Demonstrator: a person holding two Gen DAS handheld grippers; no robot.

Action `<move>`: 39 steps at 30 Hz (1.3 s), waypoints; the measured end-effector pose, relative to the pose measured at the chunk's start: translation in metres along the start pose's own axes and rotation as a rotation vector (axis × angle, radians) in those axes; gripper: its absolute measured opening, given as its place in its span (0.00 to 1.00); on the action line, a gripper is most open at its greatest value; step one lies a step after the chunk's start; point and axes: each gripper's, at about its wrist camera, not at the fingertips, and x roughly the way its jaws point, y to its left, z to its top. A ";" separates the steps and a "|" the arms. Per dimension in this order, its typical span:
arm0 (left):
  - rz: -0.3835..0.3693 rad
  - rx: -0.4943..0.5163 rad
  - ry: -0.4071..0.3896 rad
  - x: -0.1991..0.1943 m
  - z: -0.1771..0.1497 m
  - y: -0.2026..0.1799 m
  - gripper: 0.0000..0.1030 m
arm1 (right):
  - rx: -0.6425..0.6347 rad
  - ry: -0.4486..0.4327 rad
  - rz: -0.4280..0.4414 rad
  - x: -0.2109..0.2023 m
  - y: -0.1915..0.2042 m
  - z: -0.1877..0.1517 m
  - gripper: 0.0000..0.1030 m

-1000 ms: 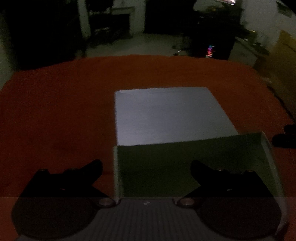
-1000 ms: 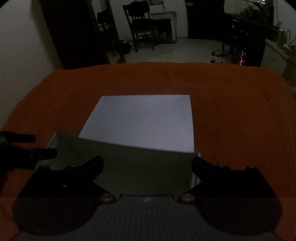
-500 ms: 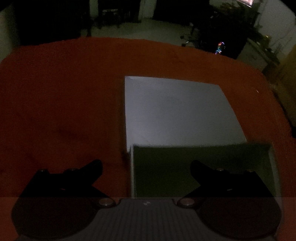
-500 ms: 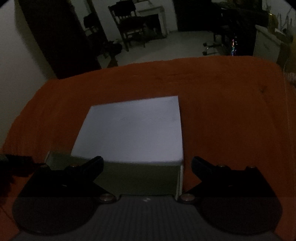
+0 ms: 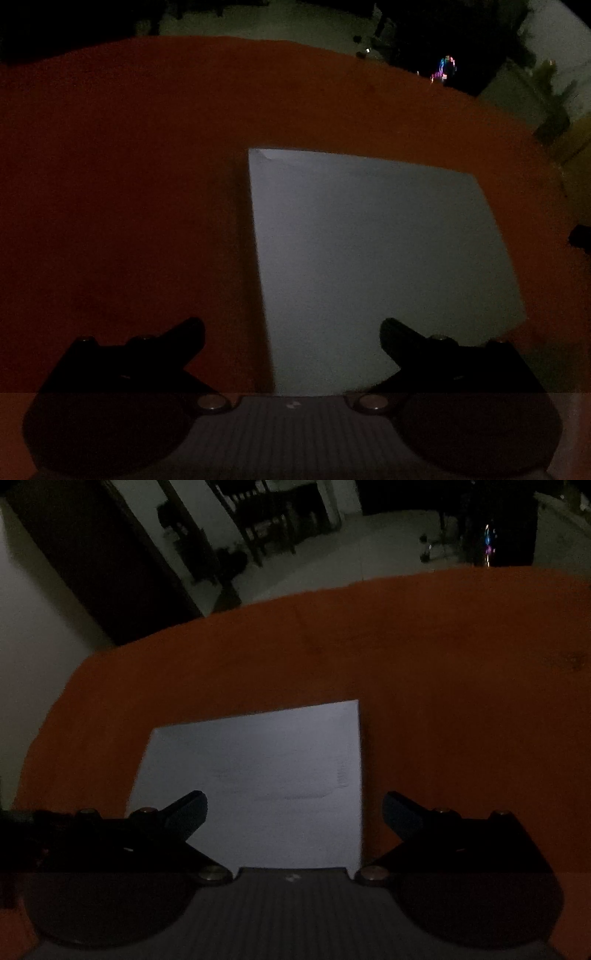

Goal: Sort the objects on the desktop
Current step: 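Move both tools to the white box lid lying on the table, then grasp the white lid edges with both tools and lift it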

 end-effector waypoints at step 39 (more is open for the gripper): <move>-0.145 -0.061 0.190 0.103 0.047 -0.010 1.00 | 0.003 0.361 0.014 0.104 -0.020 -0.025 1.00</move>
